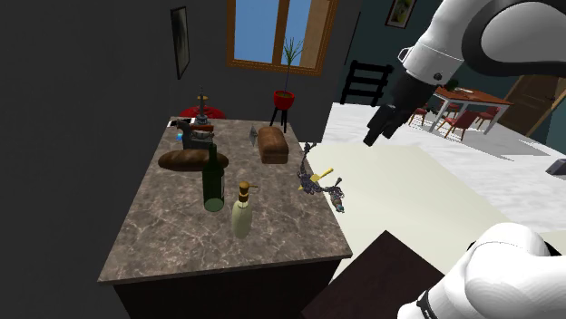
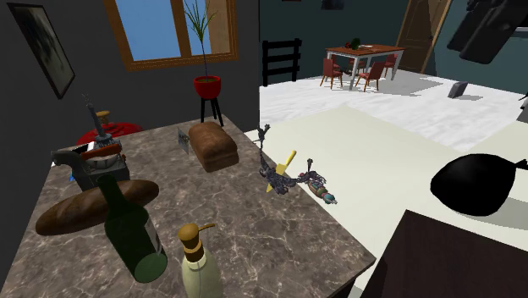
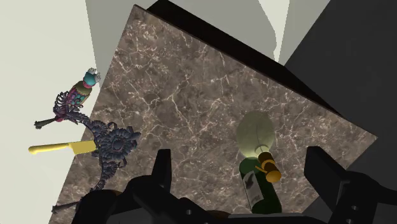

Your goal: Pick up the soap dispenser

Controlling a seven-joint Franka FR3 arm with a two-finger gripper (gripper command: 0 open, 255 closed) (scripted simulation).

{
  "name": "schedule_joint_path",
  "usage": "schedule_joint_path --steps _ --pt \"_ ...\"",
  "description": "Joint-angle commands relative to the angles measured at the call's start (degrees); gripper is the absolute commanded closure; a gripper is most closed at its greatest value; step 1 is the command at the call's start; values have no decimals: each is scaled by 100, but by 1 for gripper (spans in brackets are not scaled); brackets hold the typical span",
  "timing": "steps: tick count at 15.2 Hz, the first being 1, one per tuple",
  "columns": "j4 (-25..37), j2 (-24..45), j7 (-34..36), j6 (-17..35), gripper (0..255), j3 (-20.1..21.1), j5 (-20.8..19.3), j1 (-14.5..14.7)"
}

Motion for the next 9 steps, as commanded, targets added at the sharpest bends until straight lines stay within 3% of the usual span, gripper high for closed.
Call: schedule_joint_path --steps 1,9 --pt "0 0 0 0 0 0 0 0" --pt "-769 727 842 1729 0 665 289 -16"
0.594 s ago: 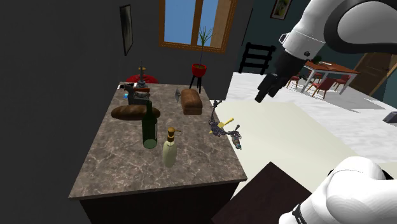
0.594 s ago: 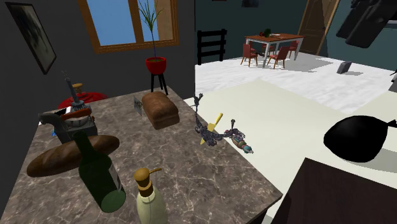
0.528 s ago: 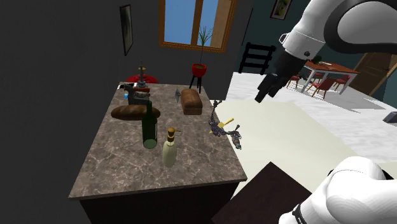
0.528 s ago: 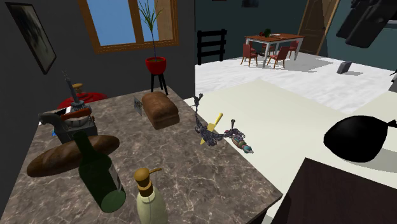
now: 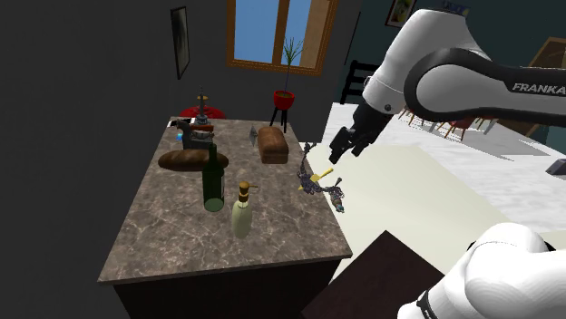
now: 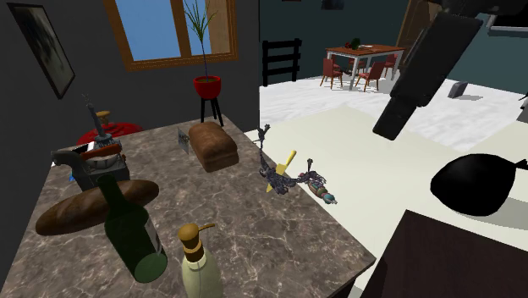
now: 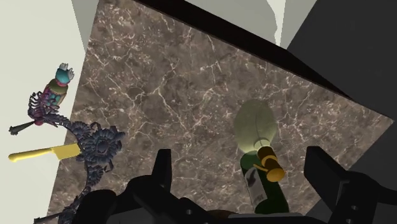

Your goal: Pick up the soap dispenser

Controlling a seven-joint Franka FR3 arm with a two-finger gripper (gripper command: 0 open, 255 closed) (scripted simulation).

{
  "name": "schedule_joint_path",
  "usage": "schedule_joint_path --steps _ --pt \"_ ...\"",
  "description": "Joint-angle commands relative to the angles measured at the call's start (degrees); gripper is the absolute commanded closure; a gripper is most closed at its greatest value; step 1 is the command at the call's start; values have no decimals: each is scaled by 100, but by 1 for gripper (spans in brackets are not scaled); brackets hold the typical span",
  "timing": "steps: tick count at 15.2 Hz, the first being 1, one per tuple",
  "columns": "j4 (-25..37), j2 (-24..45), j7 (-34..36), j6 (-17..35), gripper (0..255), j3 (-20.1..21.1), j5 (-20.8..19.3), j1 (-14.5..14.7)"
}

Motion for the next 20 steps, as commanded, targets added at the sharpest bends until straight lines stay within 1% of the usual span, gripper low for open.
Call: schedule_joint_path --steps 1,7,10,12,14,16,18,20 --pt "-138 264 210 472 0 165 50 -20" --pt "-252 1301 920 1792 0 718 56 -144" --pt "-172 1929 1348 2416 0 1014 -83 -275" --pt "-70 2380 1683 2805 0 1216 -263 -391" --pt "72 2854 2077 3163 0 1418 -536 -529" --pt "255 3350 2549 3479 0 1601 -929 -671" --pt "482 3868 3106 3740 0 1733 -1452 -784" --pt "757 4398 3726 3934 0 1771 -2075 -820"
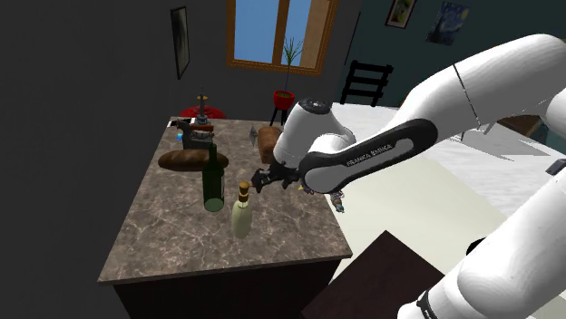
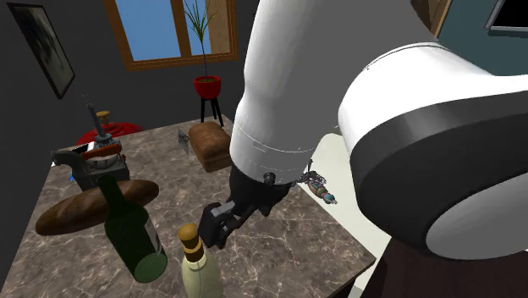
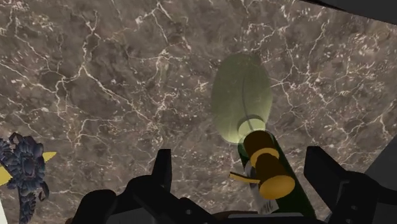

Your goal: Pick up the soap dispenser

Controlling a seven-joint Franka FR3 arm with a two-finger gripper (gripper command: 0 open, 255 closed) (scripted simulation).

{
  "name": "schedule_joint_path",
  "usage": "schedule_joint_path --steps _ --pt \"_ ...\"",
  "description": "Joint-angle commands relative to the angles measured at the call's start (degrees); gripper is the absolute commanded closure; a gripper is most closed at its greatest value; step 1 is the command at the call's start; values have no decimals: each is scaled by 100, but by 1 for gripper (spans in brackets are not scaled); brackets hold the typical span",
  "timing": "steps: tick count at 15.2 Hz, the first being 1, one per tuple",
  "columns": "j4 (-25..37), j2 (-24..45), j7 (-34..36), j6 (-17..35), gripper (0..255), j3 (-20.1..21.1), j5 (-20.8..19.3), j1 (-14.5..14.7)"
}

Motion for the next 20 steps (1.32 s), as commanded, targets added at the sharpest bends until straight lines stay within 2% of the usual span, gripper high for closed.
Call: schedule_joint_path --steps 1,4,8,9,16,19,20 --pt "325 538 654 152 0 9 -649 3" --pt "850 1307 1512 289 0 -233 -1515 246" --pt "1652 2253 2339 375 0 -698 -2271 731" --pt "1853 2466 2486 385 0 -797 -2391 837" --pt "1928 2886 2860 724 0 -1123 -2799 1080" --pt "1937 2922 2890 751 0 -1151 -2831 1101" --pt "1935 2921 2890 751 255 -1150 -2830 1101"
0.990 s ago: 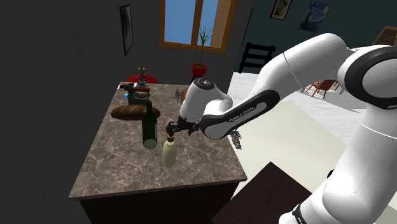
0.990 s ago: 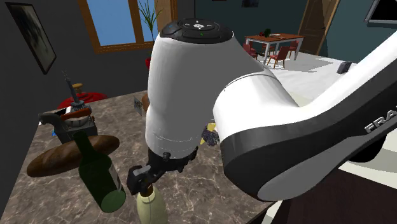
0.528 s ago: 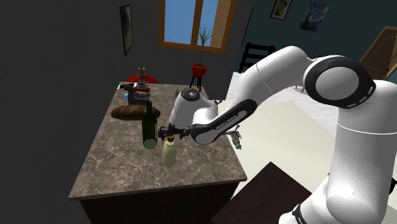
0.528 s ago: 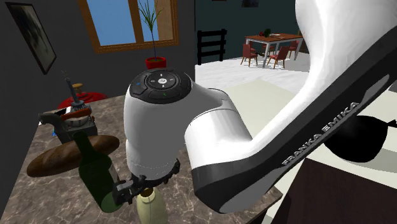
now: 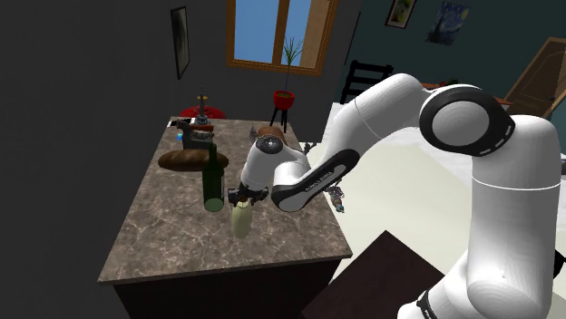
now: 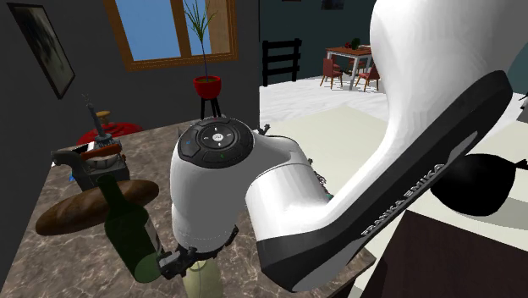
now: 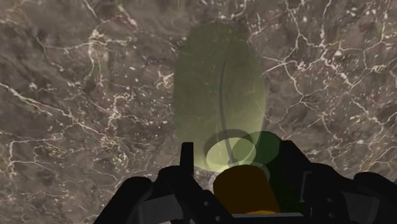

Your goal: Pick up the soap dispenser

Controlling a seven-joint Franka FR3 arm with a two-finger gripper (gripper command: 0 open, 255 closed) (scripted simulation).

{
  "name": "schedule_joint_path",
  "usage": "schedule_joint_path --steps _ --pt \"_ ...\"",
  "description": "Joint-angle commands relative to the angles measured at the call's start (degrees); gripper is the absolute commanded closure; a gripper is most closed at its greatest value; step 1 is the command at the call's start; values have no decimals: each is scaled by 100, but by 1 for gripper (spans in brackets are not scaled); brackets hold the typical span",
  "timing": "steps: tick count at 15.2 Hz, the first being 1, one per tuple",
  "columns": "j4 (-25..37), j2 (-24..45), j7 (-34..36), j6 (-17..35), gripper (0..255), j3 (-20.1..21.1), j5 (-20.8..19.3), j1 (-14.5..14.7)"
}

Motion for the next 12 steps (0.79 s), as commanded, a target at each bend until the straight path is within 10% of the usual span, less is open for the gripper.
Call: schedule_joint_path --steps 1,12 --pt "0 5 6 6 255 -5 -6 4" --pt "-39 -176 -153 -136 255 134 164 -100"
